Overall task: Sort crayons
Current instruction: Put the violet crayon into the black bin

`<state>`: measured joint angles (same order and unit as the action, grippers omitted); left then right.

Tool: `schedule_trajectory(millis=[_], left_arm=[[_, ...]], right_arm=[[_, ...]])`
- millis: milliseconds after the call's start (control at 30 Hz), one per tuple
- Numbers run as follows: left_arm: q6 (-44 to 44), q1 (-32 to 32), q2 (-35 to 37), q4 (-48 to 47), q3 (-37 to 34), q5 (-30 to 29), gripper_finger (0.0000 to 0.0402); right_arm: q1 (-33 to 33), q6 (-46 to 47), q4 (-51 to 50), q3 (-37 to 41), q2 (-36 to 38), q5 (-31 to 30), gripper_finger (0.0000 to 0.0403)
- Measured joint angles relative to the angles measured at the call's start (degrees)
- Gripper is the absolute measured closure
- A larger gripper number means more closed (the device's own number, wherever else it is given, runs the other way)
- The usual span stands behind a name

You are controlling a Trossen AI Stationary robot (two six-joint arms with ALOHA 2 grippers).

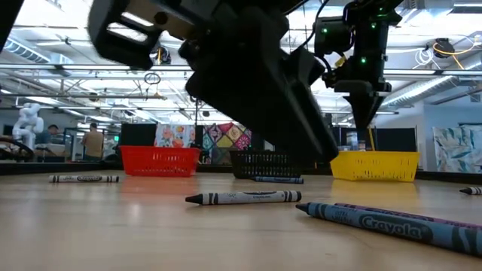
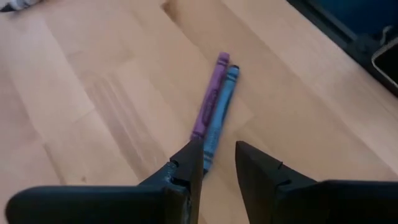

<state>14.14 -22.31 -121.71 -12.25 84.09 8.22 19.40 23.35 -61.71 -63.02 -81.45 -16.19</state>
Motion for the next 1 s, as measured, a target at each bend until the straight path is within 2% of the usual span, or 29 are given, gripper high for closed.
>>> schedule_trajectory(millis=[200, 367, 500, 667, 867, 1000], left_arm=[[1.39, 0.00, -0.04, -0.43, 0.00, 0.36, 0.0307], [1.29, -0.68, 0.85, -5.92, 0.00, -3.44, 0.0307], [1.25, -1.73, 3.72, -13.70, -0.02, -11.24, 0.0307], [1.17, -2.79, 8.60, -20.70, -0.02, -17.08, 0.0307], [-6.17, -2.95, 13.72, -33.81, -0.02, -17.72, 0.0307], [-9.87, -2.95, 14.89, -41.76, -0.02, -18.56, 0.0307]], right_arm=[[0.00, 3.18, 0.69, 0.00, 0.00, 1.06, 0.0307], [-1.27, 6.87, 0.78, 0.00, 0.00, 14.53, 0.0307], [-5.59, 8.97, 0.93, 0.00, 0.00, 19.28, 0.0307], [-11.31, 14.33, 1.66, 0.00, 0.00, 19.26, 0.0307], [-19.95, 22.08, 8.48, 0.00, 0.00, 15.05, 0.0307], [-24.54, 23.98, 15.17, 0.00, -0.15, 14.84, 0.0307]])
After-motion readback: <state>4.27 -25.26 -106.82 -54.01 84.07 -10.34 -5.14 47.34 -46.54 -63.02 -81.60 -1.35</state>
